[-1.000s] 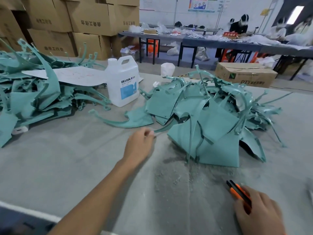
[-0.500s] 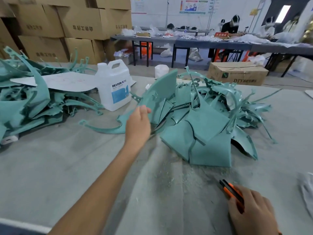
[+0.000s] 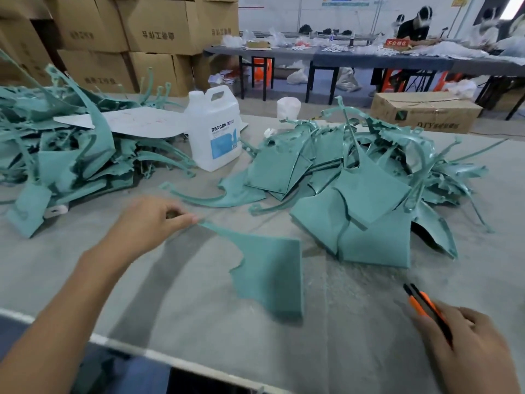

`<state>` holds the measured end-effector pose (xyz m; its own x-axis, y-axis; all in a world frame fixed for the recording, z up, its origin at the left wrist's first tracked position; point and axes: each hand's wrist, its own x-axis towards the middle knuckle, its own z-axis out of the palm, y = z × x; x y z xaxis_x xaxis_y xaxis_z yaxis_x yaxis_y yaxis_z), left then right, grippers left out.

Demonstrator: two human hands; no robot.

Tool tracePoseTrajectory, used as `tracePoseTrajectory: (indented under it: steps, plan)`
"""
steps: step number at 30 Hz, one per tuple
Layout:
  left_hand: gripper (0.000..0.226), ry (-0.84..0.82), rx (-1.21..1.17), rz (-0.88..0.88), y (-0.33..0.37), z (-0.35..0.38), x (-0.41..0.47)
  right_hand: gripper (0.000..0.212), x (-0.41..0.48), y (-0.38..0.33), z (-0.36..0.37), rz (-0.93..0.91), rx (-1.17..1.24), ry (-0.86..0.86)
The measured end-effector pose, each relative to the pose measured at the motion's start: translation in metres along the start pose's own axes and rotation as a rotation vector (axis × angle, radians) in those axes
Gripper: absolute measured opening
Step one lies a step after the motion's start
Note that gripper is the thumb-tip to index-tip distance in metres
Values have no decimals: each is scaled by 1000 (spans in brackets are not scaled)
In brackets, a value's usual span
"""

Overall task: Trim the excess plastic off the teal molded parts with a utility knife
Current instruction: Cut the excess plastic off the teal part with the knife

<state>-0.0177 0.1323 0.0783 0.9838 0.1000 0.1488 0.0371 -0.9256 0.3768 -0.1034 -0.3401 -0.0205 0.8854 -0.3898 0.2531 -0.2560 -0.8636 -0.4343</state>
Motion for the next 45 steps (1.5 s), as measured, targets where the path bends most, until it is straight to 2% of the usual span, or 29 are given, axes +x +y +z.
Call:
tracePoseTrajectory:
  steps: [2, 4, 6, 8, 11, 12, 13, 14, 16, 18, 22, 24, 28, 31, 36, 39, 41, 45]
  plan:
    - [37, 134, 289, 4, 11, 21, -3, 45, -1, -4, -12, -52, 53, -76]
    - [48, 191, 201, 96, 26, 40, -15, 66, -4, -5, -26, 22, 165, -171]
    - [58, 74, -8, 267, 42, 62, -36, 67, -9, -6, -31, 86, 237, -138]
    - [87, -156, -76, 333, 58, 91, -57, 55, -13, -17, -32, 113, 302, -151]
    - [126, -367, 23, 248, 73, 130, -70, 18, -22, -32, -24, 139, 496, -246]
    - [129, -375, 73, 224, 77, 139, -70, 20, -24, -35, -20, 129, 543, -288]
    - [130, -348, 109, 207, 79, 145, -68, 32, -25, -37, -15, 103, 559, -325]
    - [128, -307, 134, 189, 80, 149, -66, 40, -28, -37, -12, 74, 575, -355]
    - [120, -232, 188, 181, 81, 152, -64, 42, -31, -39, -4, 43, 618, -393]
    - [108, -130, 235, 244, 82, 147, -64, 44, -34, -41, 2, 35, 691, -431]
    - [54, 313, -8, 372, 78, 121, -60, 51, -44, -48, 5, 16, 903, -490]
    - [41, 408, -36, 372, 76, 104, -57, 49, -47, -54, 6, 30, 997, -517]
    - [45, 427, -76, 341, 84, 73, -54, 34, -51, -69, 14, 127, 1085, -597]
    - [43, 407, 10, 341, 87, 62, -54, 34, -58, -80, 21, 191, 1153, -630]
    - [36, 153, 225, 233, 92, 81, -49, 33, -72, -102, 26, 373, 1334, -722]
    - [23, 45, 163, 200, 84, 80, -36, 30, -80, -116, 29, 450, 1381, -769]
    - [23, -24, 146, 212, 82, 72, -28, 26, -83, -126, 33, 484, 1397, -784]
    - [30, -54, 113, 226, 91, 67, -29, 20, -82, -145, 44, 538, 1404, -786]
